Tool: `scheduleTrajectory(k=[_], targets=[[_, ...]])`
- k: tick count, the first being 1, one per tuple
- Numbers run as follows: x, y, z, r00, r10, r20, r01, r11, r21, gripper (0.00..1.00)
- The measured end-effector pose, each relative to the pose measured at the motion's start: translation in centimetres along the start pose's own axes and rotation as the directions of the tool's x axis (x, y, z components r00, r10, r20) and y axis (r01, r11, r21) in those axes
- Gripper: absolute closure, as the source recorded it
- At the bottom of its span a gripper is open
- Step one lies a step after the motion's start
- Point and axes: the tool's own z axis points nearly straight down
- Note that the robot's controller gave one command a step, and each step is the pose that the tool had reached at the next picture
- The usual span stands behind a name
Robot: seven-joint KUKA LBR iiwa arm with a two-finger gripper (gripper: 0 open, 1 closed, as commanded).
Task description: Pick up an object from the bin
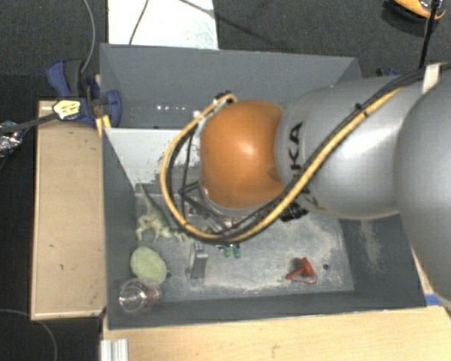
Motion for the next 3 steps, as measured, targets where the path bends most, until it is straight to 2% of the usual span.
scheduleTrajectory(k=[2, 3], targets=[[-0.23, -0.10, -0.43, 1.000, 0.004, 0.008, -0.004, 1.000, -0.002, 0.00], [0.41, -1.02, -1.12, 0.999, -0.046, -0.006, 0.046, 0.999, 0.003, 0.00]])
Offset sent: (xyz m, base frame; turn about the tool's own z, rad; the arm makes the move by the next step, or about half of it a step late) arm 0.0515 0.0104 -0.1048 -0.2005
